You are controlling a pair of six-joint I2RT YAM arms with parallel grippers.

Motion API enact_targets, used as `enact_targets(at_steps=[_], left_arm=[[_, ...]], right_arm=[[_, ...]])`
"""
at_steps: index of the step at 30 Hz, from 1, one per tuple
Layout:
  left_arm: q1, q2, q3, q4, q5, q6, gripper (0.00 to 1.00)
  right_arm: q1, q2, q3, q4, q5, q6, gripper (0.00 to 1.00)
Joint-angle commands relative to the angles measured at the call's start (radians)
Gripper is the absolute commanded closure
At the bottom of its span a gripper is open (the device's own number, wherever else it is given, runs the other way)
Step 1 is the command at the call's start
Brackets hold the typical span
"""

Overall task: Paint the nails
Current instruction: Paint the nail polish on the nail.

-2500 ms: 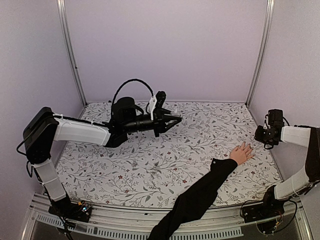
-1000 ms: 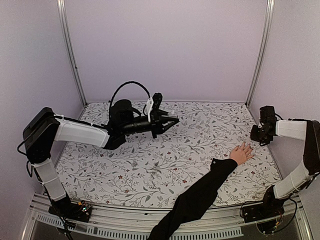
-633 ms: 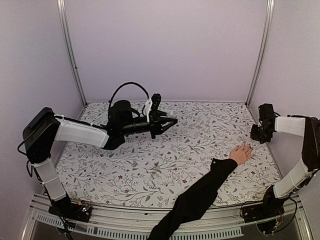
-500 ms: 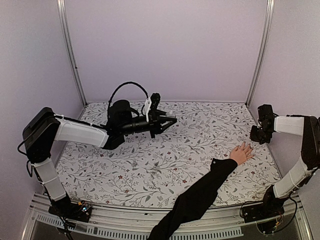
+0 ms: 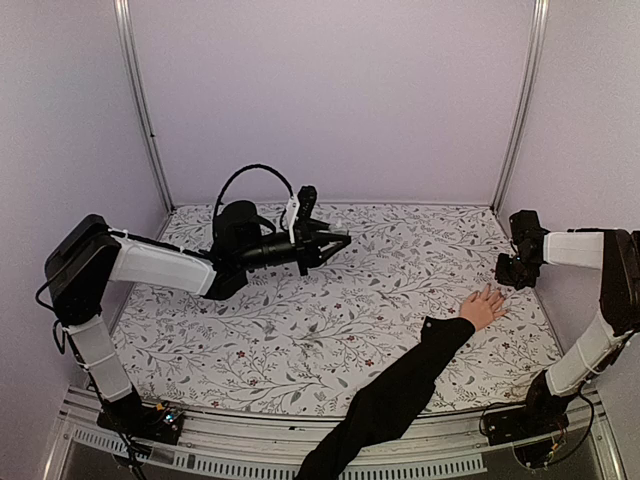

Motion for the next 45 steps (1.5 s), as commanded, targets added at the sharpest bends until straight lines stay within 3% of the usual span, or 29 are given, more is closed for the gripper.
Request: enact_targets(at_steps=[1, 45], left_arm=[[0.015, 0.002, -0.006, 0.037, 0.012, -0.009, 1.00], [0.015, -0.002, -0.006, 0.034, 0.007, -0.009, 1.00]], right_arm=[[0.006, 0.007, 0.020, -0.007, 0.008, 0.002, 1.00], [0.007, 0.009, -0.004, 0.010, 0.062, -0.004, 1.00]])
